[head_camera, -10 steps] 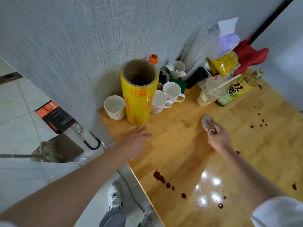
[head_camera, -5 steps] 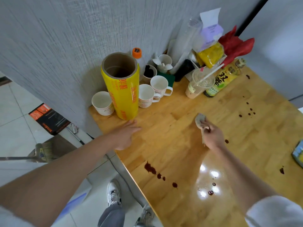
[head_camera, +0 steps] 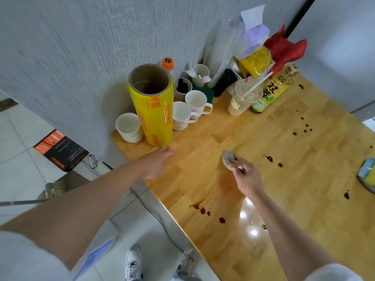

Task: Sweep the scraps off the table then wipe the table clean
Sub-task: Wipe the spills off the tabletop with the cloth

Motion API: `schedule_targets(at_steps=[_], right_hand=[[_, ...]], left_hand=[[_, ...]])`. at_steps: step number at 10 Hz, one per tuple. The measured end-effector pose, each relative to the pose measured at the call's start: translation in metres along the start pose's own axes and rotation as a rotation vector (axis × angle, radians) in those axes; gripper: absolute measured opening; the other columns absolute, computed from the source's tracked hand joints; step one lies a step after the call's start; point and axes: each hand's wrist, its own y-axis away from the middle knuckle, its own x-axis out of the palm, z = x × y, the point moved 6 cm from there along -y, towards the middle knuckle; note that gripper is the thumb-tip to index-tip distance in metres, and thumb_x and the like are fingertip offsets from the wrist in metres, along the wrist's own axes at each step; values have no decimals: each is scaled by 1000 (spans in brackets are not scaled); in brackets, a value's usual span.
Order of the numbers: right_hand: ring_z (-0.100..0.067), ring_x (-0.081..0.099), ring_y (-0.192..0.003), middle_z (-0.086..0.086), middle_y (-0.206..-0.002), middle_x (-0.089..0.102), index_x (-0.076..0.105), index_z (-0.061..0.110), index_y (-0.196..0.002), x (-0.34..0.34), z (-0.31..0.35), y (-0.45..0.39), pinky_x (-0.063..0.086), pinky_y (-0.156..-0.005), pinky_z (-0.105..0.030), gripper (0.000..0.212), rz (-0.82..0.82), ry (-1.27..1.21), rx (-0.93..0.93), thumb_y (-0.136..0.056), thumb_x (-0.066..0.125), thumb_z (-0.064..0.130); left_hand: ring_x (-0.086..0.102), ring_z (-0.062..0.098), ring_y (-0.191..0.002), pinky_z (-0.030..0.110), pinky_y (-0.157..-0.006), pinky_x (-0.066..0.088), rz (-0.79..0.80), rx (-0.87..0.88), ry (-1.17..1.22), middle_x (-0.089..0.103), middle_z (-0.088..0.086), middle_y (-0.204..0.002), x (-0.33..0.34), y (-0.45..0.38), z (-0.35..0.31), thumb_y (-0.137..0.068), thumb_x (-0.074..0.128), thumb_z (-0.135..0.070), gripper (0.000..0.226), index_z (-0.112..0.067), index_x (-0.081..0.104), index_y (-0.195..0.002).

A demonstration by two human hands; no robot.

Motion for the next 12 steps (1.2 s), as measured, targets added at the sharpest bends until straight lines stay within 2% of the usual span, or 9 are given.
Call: schedule_targets(at_steps=[2, 3, 4, 5, 7, 8, 9, 10, 12], right_hand=[[-14, 63, -115, 14, -137, 61, 75, 32, -114, 138, 98, 88, 55, -91, -30, 38, 371, 145, -472, -86, 63, 9], [-4, 62, -118, 18, -127, 66, 79, 31, -104, 118, 70, 98, 52, -96, -27, 36, 445, 114, -390, -84, 62, 6], [-15, 67, -102, 7, -120, 71, 76, 33, -105, 43, 19, 57, 55, -81, -24, 37, 17, -54, 67, -89, 55, 7], [-25, 63, -109, -1, -136, 62, 65, 33, -127, 52, 30, 43, 56, -87, -41, 43, -203, -30, 220, -96, 50, 8], [-17, 61, -115, 17, -138, 60, 75, 33, -112, 140, 82, 121, 55, -89, -34, 42, 290, 126, -396, -82, 58, 9], [-12, 65, -108, 15, -137, 60, 77, 28, -111, 65, 7, 122, 48, -85, -15, 46, 115, 73, -82, -82, 55, -1], [-20, 54, -127, 7, -149, 50, 65, 27, -130, -1, -63, 121, 41, -86, -21, 51, -287, 14, 436, -90, 49, 1], [-26, 53, -127, 7, -147, 53, 62, 31, -132, 23, -35, 116, 46, -91, -33, 50, -390, 15, 465, -90, 50, 7], [-4, 64, -99, 35, -124, 60, 69, 44, -112, 108, 26, 165, 54, -78, -25, 46, 243, 146, -315, -81, 52, 14]], left_hand=[[2, 11, -153, 22, -118, 10, 44, 61, -50, 2, -5, -168, -6, -1, 4, -101, 34, 5, 64, -23, 23, -158], [-3, 13, -153, 27, -120, 10, 109, 87, -78, -3, -3, -168, -7, 1, 3, -100, 36, 6, 68, -22, 18, -159], [1, 22, -154, 31, -121, 9, 73, 125, -122, 0, 7, -168, -6, 4, 1, -100, 42, 3, 66, -15, 18, -159], [10, 29, -153, 38, -121, 12, 21, 149, -170, 11, 11, -166, -10, 3, 0, -101, 47, -4, 61, -10, 25, -157], [0, 32, -153, 42, -124, 8, 84, 193, -491, 3, 13, -167, -4, 1, -7, -103, 39, -6, 51, -6, 33, -153], [-6, 27, -154, 36, -122, 4, 84, 210, -511, -1, 12, -167, -2, 7, -11, -104, 42, -20, 64, -7, 11, -158], [-11, 27, -153, 35, -122, 3, 48, 181, -511, -9, 12, -166, -1, 14, -13, -103, 48, -32, 78, -9, 0, -159], [-13, 29, -152, 36, -122, 1, 63, 156, -543, -11, 13, -166, 2, 14, -17, -106, 41, -30, 72, -8, -2, -159], [-14, 28, -152, 38, -122, 1, 106, 117, -507, -14, 11, -166, 0, 10, -18, -107, 38, -29, 69, -9, -3, -159]])
